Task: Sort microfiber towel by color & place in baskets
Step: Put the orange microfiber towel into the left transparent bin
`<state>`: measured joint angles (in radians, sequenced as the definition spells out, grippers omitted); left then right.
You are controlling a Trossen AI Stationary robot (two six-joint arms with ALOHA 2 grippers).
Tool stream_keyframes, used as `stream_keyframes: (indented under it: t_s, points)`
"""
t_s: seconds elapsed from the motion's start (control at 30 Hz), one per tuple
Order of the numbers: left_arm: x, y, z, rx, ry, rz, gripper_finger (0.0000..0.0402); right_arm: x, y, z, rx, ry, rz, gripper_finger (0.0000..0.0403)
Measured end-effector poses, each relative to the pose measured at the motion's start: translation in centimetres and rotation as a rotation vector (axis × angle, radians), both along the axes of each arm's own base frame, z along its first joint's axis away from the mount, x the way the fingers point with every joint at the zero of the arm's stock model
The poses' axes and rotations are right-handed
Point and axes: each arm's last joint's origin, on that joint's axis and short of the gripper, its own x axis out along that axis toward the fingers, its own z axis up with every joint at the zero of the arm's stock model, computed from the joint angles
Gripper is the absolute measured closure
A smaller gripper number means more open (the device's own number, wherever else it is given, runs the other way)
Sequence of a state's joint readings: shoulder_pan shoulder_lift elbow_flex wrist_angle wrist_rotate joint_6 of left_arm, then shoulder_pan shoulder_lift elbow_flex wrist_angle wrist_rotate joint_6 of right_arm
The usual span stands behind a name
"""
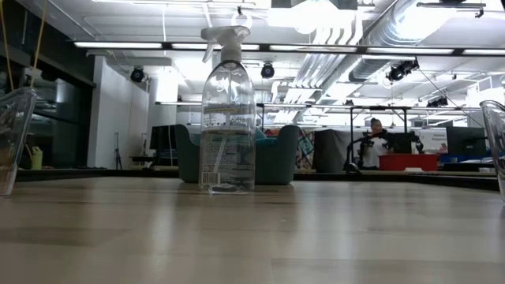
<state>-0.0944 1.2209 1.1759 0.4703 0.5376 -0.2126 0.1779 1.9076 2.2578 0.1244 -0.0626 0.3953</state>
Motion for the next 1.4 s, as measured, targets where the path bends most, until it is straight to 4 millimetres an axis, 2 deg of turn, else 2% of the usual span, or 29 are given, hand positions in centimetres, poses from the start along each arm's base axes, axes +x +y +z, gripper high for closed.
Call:
stream_keyframes:
  t_s: [0.13,0.23,0.33,0.43,0.5,0.63,0.7,0.8,1.03,1.13,1.27,1.4]
  points:
    - [-0.1,0.1,0.2,0.001,-0.017,0.041,0.0157,0.0,0.0,0.0,-0.003,0.003,0.029,0.0403]
    - [0.1,0.1,0.0,0.007,-0.013,0.061,0.0179,0.1,0.1,-0.2,-0.014,0.024,0.033,0.0403]
    - [0.1,0.2,0.0,0.021,-0.031,0.075,0.0244,0.1,0.1,-0.3,-0.014,0.031,0.033,0.0403]
    - [0.1,0.2,0.0,0.03,-0.038,0.08,0.0352,0.2,0.1,-0.4,-0.018,0.046,0.033,0.0403]
    - [0.1,0.3,0.0,0.028,-0.039,0.079,0.0386,0.2,0.1,-0.5,-0.017,0.059,0.034,0.0403]
    - [-0.3,0.7,0.3,0.021,-0.043,0.084,0.0398,0.3,0.0,-0.6,-0.002,0.075,0.026,0.04]
    - [-0.9,0.9,0.7,0.015,-0.043,0.089,0.0399,0.3,0.0,-0.7,-0.006,0.083,0.003,0.0386]
    - [-2.6,1.5,1.4,0.032,-0.041,0.114,0.04,0.3,0.0,-0.7,-0.022,0.079,-0.009,0.0341]
    - [-7.9,2.4,2.7,0.065,-0.012,0.209,0.0401,0.1,-0.2,-0.5,-0.063,0.065,-0.077,0.0195]
    - [-10.2,2.5,3.1,0.068,-0.005,0.232,0.0401,0.1,-0.2,-0.5,-0.089,0.058,-0.091,0.0145]
    - [-13.0,2.4,3.1,0.019,0.056,0.196,0.0401,0.1,-0.3,-0.5,-0.114,0.057,-0.104,0.0103]
    - [-15.1,2.1,1.8,-0.081,0.289,0.117,0.0402,-0.6,-0.7,-0.2,-0.131,0.095,-0.113,0.009]
